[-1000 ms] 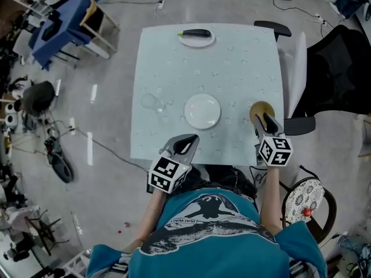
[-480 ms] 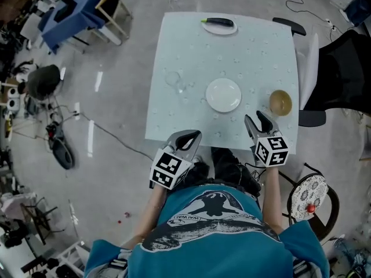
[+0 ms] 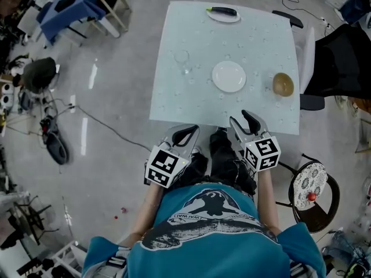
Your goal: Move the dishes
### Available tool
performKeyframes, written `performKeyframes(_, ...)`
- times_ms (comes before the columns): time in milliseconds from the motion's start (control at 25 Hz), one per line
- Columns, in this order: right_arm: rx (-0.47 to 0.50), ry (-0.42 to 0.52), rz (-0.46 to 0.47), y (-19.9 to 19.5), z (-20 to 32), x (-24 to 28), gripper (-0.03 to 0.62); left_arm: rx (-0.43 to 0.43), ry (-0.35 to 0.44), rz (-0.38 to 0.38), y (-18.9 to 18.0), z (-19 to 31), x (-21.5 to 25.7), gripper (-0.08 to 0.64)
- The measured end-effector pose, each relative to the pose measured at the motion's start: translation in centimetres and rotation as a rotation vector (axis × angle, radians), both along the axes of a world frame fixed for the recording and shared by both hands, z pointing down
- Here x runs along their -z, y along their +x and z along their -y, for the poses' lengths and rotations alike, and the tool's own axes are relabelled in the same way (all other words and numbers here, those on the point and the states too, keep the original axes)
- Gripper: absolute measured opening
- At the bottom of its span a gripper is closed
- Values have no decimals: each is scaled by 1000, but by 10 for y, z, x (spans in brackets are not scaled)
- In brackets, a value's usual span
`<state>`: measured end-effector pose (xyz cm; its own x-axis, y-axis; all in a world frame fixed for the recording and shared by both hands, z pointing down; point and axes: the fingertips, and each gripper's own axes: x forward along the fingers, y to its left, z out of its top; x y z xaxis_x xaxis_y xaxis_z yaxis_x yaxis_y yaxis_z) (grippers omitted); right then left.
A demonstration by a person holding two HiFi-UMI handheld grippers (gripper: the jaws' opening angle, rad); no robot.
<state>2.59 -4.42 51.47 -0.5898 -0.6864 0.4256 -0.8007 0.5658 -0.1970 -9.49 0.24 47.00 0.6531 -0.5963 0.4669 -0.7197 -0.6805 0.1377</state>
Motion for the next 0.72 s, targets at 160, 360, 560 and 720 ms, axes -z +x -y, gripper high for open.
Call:
performKeyframes(160,20,24,17,-23,-30,8,199,-16,15,-10,-7,-26,0,15)
performKeyframes(360,45,42,24,-42,-58,13,195,-23,30,-26,-13,-45,3,15)
performKeyframes(560,39,76,34,-50,-77,25,154,-32,37,-34,-19,-59,0,15)
performKeyframes(720,41,96,37,-53,-90,31,102,-30,49,-41,-24,-69,0,15)
